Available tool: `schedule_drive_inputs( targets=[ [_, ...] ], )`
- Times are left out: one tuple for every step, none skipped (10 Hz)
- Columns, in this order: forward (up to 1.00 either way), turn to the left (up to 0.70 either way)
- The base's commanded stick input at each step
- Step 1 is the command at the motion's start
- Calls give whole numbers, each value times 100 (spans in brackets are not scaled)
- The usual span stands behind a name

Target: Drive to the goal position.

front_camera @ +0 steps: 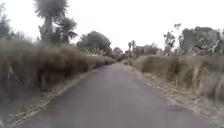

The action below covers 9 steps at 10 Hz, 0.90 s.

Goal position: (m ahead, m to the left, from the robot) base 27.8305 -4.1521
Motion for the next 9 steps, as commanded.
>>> schedule_drive_inputs(
  targets=[
    [100,0],
    [100,0],
    [100,0],
    [100,-38],
    [100,-37],
    [100,-36],
    [100,0],
    [100,0],
    [100,0]
  ],
)
